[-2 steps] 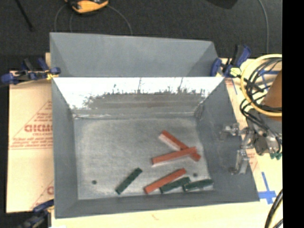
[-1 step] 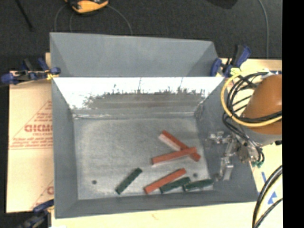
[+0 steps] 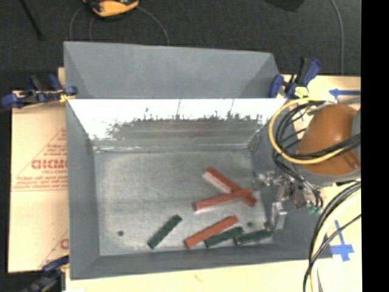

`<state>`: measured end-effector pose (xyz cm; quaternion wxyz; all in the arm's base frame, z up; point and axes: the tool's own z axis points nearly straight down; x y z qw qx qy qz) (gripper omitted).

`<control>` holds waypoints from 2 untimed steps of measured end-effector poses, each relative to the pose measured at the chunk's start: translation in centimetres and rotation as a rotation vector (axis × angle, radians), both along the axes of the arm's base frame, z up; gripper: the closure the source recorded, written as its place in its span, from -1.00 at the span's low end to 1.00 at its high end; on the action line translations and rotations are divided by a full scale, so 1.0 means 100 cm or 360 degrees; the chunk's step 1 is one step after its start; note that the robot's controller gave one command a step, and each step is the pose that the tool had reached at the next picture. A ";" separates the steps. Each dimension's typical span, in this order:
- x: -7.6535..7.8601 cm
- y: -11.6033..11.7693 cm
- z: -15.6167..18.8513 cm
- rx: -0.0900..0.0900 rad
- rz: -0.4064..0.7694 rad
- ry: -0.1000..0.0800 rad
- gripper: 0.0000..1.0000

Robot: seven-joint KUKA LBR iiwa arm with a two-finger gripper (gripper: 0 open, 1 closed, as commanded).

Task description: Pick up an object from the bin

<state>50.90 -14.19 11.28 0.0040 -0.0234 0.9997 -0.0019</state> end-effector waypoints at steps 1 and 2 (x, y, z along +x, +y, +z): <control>0.004 -0.003 -0.015 -0.0002 0.0014 0.0001 -1.00; 0.001 0.013 -0.019 0.0005 0.0230 0.0021 -1.00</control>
Offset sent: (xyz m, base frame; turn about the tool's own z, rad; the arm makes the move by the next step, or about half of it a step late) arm 0.0180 0.0224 0.0167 -0.2987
